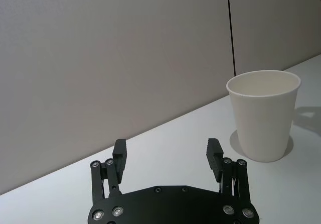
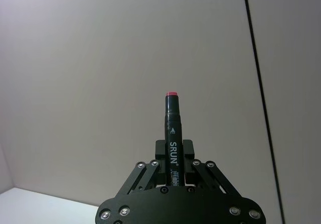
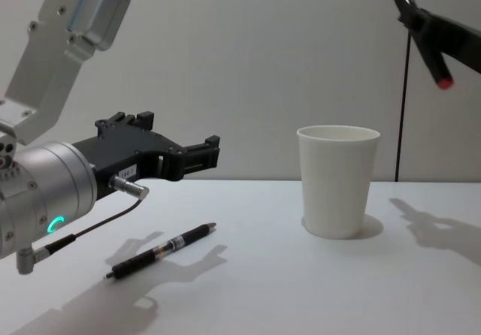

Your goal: Place the pen into the pen holder.

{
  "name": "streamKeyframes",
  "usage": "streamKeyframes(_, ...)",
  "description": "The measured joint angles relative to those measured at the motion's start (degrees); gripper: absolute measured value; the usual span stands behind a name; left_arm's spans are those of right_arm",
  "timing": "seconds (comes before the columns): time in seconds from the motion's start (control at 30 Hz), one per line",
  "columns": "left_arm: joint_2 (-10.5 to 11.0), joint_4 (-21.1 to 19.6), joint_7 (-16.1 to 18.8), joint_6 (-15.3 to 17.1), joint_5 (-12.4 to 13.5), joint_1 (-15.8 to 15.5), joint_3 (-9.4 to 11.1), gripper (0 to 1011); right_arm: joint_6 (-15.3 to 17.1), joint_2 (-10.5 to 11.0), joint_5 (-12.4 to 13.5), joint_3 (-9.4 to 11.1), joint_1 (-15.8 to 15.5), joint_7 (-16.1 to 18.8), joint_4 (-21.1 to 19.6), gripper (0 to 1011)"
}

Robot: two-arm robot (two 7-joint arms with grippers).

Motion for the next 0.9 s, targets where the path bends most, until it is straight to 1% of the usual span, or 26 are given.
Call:
streamKeyframes(0.17, 0.00, 0.00, 0.00, 0.00, 0.00, 0.00, 0.00, 1003, -1.11, -0.82, 0.60, -1.16, 2.35, 1.49, 2.92, 193)
streamKeyframes(0.27, 0.00, 0.00, 0.00, 0.00, 0.00, 0.00, 0.00, 1003, -1.50, -1.10, 0.76, -1.70, 3.15, 1.99, 4.07, 193)
streamKeyframes(0.43, 0.00, 0.00, 0.00, 0.00, 0.00, 0.00, 0.00, 1003, -3.06, -1.56, 0.71, -2.91, 4.78, 3.12, 6.55, 193)
streamKeyframes(0.67, 0.00, 0.00, 0.00, 0.00, 0.00, 0.00, 0.00, 1003, -6.59, -2.07, -0.42, -4.50, 6.48, 4.21, 9.92, 193)
streamKeyframes(0.7, 0.00, 0.00, 0.00, 0.00, 0.00, 0.00, 0.00, 1003, -7.57, -2.20, -0.77, -4.83, 6.82, 4.38, 10.77, 193)
streamKeyframes(0.87, 0.00, 0.00, 0.00, 0.00, 0.00, 0.00, 0.00, 1003, -10.18, -2.46, -1.74, -5.62, 7.59, 4.58, 12.77, 193)
streamKeyframes(0.9, 0.00, 0.00, 0.00, 0.00, 0.00, 0.00, 0.00, 1003, -11.22, -2.55, -2.20, -5.87, 7.81, 4.61, 13.37, 193)
